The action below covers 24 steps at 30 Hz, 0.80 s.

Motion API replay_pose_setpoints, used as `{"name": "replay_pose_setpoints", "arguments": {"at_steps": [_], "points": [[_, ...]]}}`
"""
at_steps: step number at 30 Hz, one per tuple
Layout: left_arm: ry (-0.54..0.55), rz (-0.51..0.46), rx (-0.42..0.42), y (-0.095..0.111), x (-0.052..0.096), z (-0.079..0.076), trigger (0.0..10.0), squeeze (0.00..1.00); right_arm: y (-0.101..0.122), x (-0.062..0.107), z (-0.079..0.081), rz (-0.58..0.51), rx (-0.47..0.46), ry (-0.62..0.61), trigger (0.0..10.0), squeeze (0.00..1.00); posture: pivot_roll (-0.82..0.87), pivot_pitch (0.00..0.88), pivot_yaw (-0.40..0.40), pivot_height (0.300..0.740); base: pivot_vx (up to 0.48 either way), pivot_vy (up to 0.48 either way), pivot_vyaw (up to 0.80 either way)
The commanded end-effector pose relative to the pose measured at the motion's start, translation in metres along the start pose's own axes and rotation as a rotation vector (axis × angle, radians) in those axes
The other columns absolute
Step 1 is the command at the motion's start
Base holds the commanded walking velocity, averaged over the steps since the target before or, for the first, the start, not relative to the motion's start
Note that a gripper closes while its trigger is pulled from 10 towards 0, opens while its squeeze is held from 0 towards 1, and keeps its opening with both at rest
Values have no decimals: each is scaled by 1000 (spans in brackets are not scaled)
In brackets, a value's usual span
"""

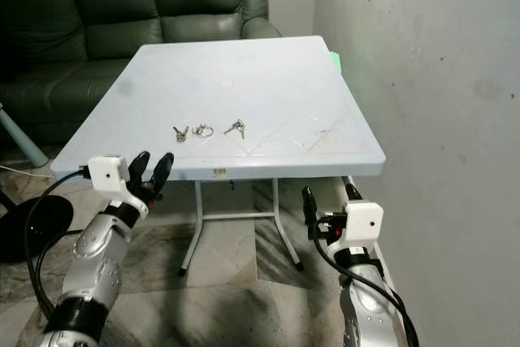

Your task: Hang keys on a hook

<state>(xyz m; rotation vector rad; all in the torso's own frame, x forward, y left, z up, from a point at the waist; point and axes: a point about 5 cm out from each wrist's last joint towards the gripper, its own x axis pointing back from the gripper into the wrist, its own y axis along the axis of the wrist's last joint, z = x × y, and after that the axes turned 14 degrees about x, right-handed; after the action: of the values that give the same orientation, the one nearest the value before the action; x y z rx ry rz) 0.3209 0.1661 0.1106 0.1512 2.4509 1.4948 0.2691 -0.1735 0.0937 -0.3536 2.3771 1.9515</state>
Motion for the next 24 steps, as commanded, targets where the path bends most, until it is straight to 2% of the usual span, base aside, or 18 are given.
{"name": "replay_pose_setpoints", "arguments": {"at_steps": [1,6,9,18,24], "points": [[-22,-18,9,7,2,-6,10000,0,7,2,0,-19,6,21,10000,0,87,0,63,740,0,0,0],[-1,-13,83,9,19,-7,10000,0,5,19,-7,16,23,18,10000,0,77,0,63,740,0,0,0],[8,5,58,11,25,-4,10000,0,6,23,-11,17,30,8,10000,0,75,0,64,740,0,0,0],[4,20,64,21,25,-6,10000,0,34,12,-18,-49,30,1,10000,0,73,0,66,740,0,0,0],[4,23,66,24,21,-8,10000,0,42,6,-17,-70,12,12,10000,0,70,0,68,740,109,0,0]]}}
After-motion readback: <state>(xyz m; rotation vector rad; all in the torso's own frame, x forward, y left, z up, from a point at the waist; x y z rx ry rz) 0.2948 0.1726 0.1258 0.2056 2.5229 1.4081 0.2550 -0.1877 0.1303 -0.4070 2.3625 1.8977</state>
